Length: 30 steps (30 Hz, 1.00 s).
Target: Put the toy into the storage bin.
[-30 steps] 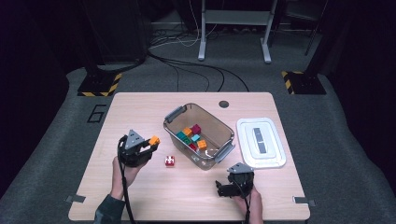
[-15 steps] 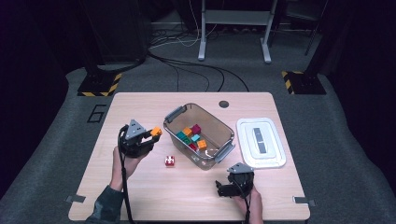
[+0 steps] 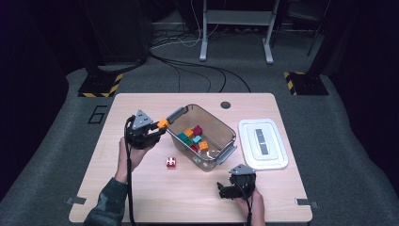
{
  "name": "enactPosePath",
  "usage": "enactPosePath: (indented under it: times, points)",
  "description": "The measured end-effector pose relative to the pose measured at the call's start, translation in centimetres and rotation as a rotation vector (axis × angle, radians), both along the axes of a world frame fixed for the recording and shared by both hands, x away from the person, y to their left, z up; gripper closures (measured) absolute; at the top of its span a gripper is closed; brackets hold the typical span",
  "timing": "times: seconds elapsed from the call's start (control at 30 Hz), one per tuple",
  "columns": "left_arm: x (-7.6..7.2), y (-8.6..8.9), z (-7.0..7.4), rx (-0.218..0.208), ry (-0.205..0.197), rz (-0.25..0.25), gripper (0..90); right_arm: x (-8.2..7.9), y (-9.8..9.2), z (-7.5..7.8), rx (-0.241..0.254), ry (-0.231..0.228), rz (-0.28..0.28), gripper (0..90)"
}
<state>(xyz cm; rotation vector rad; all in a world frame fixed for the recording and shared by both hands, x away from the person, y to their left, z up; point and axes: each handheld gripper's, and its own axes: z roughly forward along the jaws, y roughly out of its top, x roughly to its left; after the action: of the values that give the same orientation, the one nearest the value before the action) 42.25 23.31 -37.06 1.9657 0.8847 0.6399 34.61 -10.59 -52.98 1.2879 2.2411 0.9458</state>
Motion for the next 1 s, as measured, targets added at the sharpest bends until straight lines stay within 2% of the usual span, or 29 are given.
enactPosePath:
  times: [0.2,0.37,0.53,0.7,1.0]
  points:
    - [0.9,-1.2,1.0,0.001,-0.015,-0.018,66.9,0.0,0.0,0.0,0.0,0.0,0.0,0.9]
    - [1.5,-2.0,1.2,0.004,-0.012,-0.03,66.9,0.0,0.0,0.0,0.0,0.0,0.0,0.9]
    - [2.3,-2.7,0.8,0.012,0.002,-0.036,66.8,0.0,0.0,0.0,0.002,0.001,0.001,1.0]
    - [3.4,-3.3,0.3,0.004,0.025,-0.042,66.8,0.0,0.0,0.0,0.002,-0.001,0.001,1.0]
    - [4.9,-4.8,-0.6,0.025,0.061,-0.055,66.8,0.0,0.0,0.0,0.003,-0.001,0.0,1.0]
